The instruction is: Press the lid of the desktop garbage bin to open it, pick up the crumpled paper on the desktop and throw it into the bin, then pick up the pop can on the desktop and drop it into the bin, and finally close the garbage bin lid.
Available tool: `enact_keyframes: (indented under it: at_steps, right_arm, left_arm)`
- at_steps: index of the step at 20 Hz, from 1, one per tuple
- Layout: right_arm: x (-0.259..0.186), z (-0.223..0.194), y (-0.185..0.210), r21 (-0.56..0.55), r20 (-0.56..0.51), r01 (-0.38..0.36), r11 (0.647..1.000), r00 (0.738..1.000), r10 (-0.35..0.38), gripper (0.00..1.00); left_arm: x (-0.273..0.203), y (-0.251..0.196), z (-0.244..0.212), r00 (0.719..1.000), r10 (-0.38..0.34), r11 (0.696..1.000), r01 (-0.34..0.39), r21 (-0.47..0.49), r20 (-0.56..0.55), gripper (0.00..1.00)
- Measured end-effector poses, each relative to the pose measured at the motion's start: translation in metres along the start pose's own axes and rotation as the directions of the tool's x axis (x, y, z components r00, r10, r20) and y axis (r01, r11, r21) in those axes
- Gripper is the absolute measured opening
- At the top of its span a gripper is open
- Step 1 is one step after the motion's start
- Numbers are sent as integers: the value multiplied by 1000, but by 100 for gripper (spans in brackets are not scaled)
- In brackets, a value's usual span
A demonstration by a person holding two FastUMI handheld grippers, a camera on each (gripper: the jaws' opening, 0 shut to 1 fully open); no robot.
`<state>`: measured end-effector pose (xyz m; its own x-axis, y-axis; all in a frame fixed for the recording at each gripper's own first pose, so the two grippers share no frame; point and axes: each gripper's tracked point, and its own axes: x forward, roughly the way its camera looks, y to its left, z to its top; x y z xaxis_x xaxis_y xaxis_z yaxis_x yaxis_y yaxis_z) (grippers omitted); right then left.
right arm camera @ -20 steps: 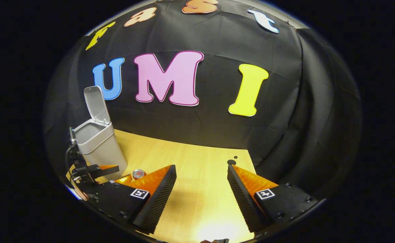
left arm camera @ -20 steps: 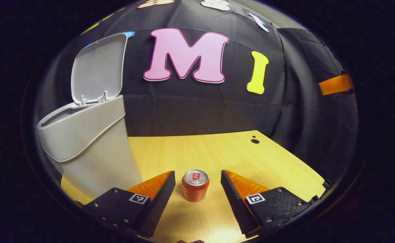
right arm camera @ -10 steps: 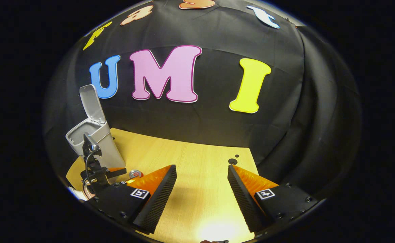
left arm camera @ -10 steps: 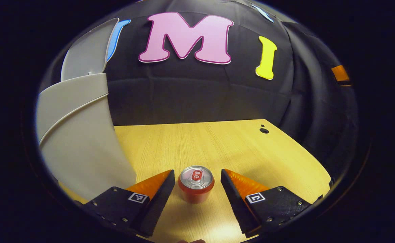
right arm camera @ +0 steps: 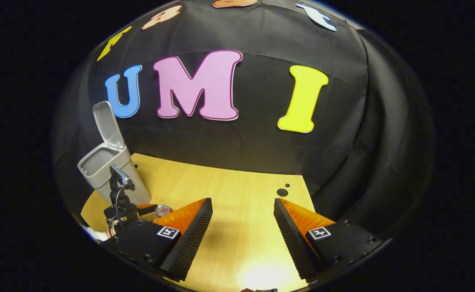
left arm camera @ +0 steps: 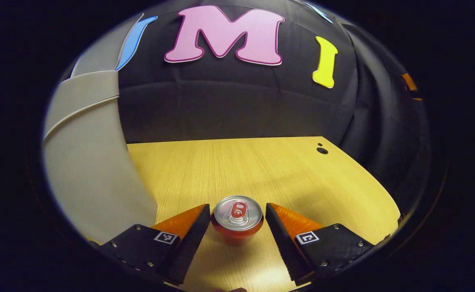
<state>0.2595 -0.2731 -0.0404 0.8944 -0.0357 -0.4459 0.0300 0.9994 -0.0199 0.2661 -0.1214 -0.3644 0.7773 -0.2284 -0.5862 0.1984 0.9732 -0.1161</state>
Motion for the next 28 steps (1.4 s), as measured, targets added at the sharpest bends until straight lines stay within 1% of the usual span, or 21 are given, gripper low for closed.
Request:
enact_keyframes:
  at_steps: [3,8,11,14,18,20,23,27,28]
  right_arm:
    - [1,-1,-1,0,0,11,1000,1000,-11,98]
    - [3,-2,-1,10,-8,18,1000,1000,-18,98]
    - [3,-2,-1,6,-12,21,1000,1000,-21,98]
    - [3,-2,0,11,-13,22,1000,1000,-21,98]
    - [3,-2,1,9,-16,23,1000,1000,-23,98]
    - [3,-1,2,15,-12,18,1000,1000,-17,98]
    - [1,0,3,14,-1,8,1000,1000,-8,99]
    - [-3,3,6,9,20,-20,1000,1000,20,99]
    - [1,-3,5,5,26,-29,1000,999,29,98]
  left_arm:
    - [2,2,-8,1000,2,1000,-2,-10,-28,90]
    - [4,1,-11,999,3,1000,-4,-11,-36,90]
    - [5,2,-10,999,11,1000,-11,-5,-34,87]
    - [4,2,-11,999,20,1000,-20,-2,-38,86]
    - [-5,3,2,1000,25,1000,-25,19,2,85]
    - [-18,0,17,999,16,999,-17,29,31,85]
    - [-46,-7,57,993,2,999,-6,36,119,85]
    - [-101,-7,126,966,-21,998,4,64,259,84]
    - [-116,-5,144,955,-23,998,5,60,296,84]
